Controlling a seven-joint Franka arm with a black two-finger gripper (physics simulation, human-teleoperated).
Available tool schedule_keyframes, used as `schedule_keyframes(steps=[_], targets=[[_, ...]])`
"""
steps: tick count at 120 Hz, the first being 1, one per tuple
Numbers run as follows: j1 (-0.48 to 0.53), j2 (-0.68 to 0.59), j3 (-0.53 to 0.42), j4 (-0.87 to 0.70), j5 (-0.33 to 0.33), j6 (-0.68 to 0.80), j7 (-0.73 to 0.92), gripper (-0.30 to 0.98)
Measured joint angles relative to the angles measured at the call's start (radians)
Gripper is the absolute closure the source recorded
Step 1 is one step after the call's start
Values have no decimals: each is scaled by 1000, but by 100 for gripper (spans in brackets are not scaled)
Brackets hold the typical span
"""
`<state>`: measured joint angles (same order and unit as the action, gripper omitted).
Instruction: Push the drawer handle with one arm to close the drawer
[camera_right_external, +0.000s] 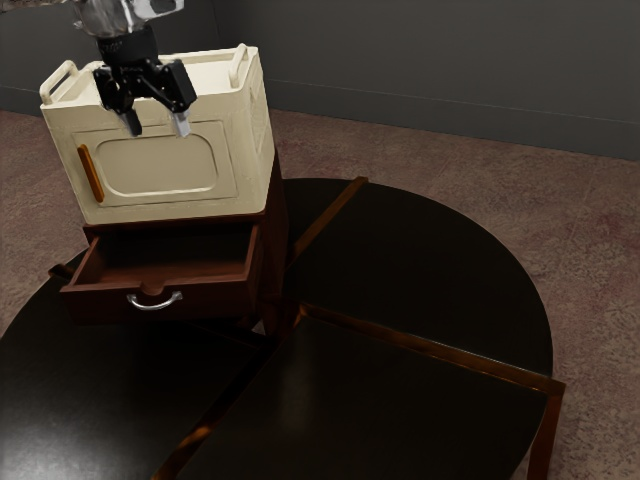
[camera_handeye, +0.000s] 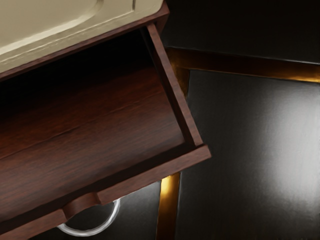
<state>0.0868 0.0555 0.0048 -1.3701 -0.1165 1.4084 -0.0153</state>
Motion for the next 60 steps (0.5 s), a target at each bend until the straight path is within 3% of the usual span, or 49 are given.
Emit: schedule_keyframes(steps=[18,26,39,49,60], targets=[[-4,-28,18,-141,6,16,-9,0],[37,-187,-10,-412,12,75,-14,0],[139,-433,-144,-748,-3,162,-28,1],[193,-558,-240,-903,-19,240,-38,8],[209,-608,-271,-987,-28,312,-50,23]])
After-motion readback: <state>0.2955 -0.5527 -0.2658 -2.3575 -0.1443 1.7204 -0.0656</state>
